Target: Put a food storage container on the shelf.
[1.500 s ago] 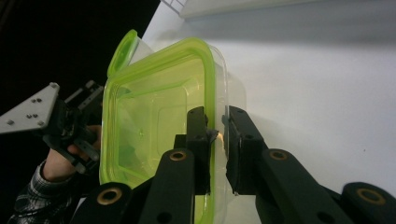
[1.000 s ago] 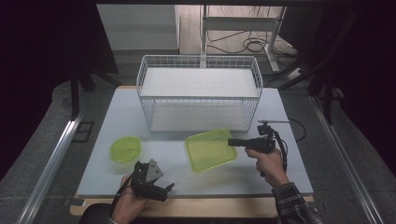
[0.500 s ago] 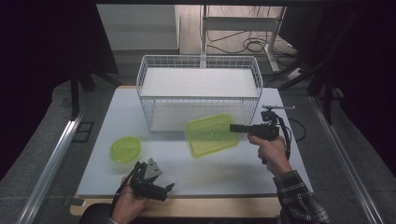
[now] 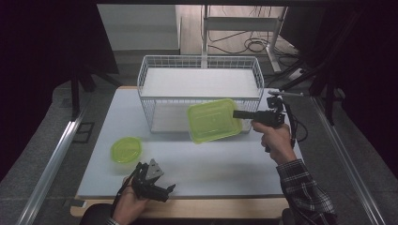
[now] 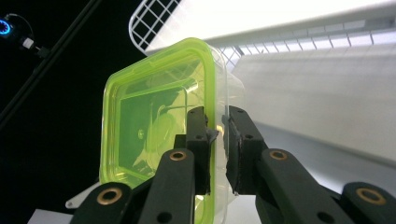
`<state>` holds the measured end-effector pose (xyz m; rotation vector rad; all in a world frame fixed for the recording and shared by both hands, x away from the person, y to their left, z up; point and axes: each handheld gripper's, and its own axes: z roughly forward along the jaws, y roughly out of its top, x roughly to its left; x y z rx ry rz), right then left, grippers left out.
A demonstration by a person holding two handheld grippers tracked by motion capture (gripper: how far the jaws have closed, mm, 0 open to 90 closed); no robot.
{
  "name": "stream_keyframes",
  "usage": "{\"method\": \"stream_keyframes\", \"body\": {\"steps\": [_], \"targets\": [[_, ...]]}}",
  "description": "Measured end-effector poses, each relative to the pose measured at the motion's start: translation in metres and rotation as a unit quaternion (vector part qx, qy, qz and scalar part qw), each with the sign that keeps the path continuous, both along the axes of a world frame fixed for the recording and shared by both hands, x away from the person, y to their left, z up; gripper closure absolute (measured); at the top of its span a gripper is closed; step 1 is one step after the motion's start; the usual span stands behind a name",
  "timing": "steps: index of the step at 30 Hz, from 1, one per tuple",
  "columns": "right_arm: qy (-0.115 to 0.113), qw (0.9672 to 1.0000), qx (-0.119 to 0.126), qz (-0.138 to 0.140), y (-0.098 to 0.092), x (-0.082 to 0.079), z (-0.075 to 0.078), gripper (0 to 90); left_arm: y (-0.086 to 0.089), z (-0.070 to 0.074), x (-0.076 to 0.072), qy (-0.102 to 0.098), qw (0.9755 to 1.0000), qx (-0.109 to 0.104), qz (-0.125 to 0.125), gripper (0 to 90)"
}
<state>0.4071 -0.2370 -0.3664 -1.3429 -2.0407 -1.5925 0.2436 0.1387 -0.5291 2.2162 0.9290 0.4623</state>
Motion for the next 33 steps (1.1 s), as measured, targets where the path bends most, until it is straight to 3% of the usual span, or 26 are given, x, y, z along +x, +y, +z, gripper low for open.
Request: {"method": "stream_keyframes", "body": {"steps": [20, 33], "targets": [[-0.030, 0.9985, -0.002, -0.045, 0.003, 0.029, 0.038, 80.1, -0.001, -0.001, 0.000, -0.002, 1.0000, 0.003, -0.005, 2.9], [-0.046, 0.9956, -0.008, -0.081, 0.016, 0.053, 0.057, 80.1, -0.001, -0.001, -0.001, -0.001, 1.0000, 0.001, -0.005, 2.9]]}}
